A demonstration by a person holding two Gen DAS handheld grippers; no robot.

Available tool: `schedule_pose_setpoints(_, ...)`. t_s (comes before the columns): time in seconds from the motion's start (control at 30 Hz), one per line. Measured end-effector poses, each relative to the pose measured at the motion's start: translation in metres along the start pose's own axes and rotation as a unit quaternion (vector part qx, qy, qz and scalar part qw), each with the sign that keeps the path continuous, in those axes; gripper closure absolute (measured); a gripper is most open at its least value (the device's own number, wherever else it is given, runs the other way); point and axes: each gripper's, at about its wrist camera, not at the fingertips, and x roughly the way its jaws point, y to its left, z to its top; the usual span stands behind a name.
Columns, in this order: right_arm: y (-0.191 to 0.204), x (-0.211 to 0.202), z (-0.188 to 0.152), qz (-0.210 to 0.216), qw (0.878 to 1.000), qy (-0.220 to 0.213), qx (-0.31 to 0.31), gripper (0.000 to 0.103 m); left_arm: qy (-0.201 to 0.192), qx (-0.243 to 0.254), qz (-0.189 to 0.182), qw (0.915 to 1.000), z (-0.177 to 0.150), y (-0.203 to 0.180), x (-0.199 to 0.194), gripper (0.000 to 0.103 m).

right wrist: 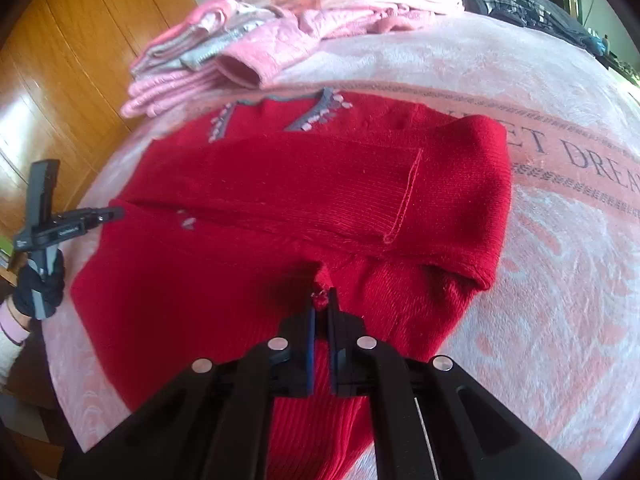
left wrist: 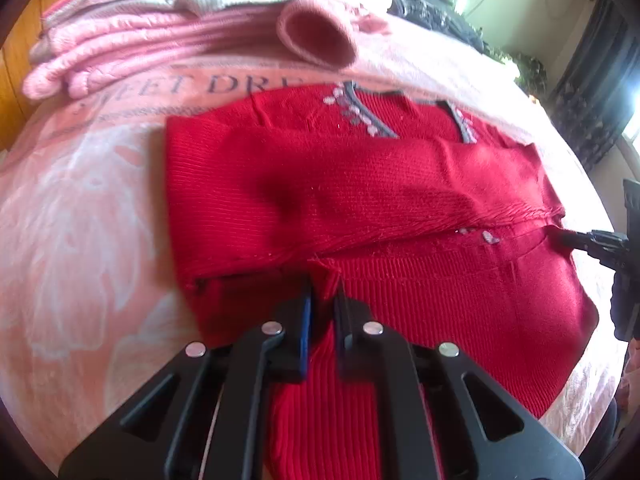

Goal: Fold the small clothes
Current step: 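Lift the hem edge with both tools and fold it over toward the collar, release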

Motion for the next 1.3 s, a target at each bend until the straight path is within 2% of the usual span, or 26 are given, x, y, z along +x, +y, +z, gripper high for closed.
schedule_pose_setpoints(0.13, -0.003, -0.023, -0.002, 0.02, 0.999, -0.025, 0.02, 0.099, -0.036, -0.026, -0.02, 0.9988, -0.002, 0.003, -0.027, 0.096)
schedule_pose_setpoints(0.2, -0.007, -0.041, 0.001, 0.032, 0.998, -0.042, 0.03, 0.099, -0.054, -0.02, -0.018, 0.9982, 0.001, -0.003, -0.042, 0.096)
schedule_pose_setpoints(0.4, -0.008, -0.081, 0.036, 0.032, 0.995, -0.085, 0.034, 0.099, -0.11, -0.007, -0.01, 0.9939, 0.028, -0.022, -0.08, 0.096)
schedule_pose_setpoints(0.53, -0.015, -0.091, 0.074, 0.015, 0.994, -0.104, 0.04, 0.099, -0.143, -0.008, -0.001, 0.9897, 0.07, -0.028, -0.09, 0.096)
schedule_pose_setpoints(0.73, -0.034, -0.071, 0.142, -0.031, 0.992, -0.105, 0.064, 0.099, -0.16, -0.013, 0.035, 0.9864, 0.137, -0.029, -0.066, 0.096)
schedule_pose_setpoints(0.8, -0.042, -0.056, 0.16, -0.042, 0.991, -0.098, 0.075, 0.099, -0.152, -0.024, 0.056, 0.9865, 0.154, -0.024, -0.044, 0.096)
schedule_pose_setpoints(0.97, -0.057, -0.006, 0.187, -0.067, 0.992, -0.062, 0.088, 0.099, -0.103, -0.056, 0.068, 0.9908, 0.168, -0.009, 0.02, 0.096)
schedule_pose_setpoints(1.17, -0.075, 0.047, 0.184, -0.097, 0.989, -0.019, 0.11, 0.099, -0.041, -0.063, 0.107, 0.9914, 0.157, 0.005, 0.083, 0.093)
schedule_pose_setpoints(1.27, -0.084, 0.071, 0.178, -0.116, 0.986, 0.005, 0.121, 0.099, -0.009, -0.072, 0.127, 0.9893, 0.152, 0.016, 0.103, 0.085)
schedule_pose_setpoints(1.3, -0.086, 0.077, 0.176, -0.12, 0.985, 0.012, 0.124, 0.097, -0.011, -0.075, 0.125, 0.9893, 0.149, 0.019, 0.105, 0.084)
